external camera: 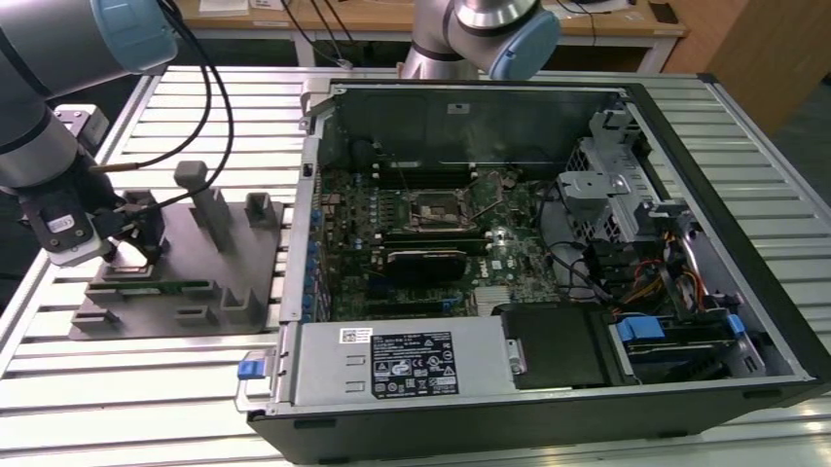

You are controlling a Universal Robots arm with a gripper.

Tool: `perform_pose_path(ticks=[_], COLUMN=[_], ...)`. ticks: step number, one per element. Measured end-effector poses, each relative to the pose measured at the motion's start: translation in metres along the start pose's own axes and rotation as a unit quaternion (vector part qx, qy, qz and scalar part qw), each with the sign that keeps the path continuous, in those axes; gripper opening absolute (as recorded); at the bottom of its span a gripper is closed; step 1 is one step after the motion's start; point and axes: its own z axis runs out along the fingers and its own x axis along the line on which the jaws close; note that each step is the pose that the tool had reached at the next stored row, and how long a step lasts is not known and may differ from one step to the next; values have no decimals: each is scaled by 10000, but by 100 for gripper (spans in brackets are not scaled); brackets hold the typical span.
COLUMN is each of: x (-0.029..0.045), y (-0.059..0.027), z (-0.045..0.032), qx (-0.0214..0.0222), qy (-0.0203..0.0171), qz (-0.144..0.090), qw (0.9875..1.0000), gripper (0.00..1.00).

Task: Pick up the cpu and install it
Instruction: 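Pick up the cpu and move it towards the insertion slot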

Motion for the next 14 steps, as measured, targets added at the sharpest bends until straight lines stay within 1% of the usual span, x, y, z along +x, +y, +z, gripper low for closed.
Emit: perform_pose_path(ticks=[8,9,14], x=[0,0,-1], y=[0,0,1], z=[-3,-3,-13], qx=[0,0,-1], qy=[0,0,-1], qz=[0,0,0], qw=[10000,10000,10000], gripper=[57,64,64])
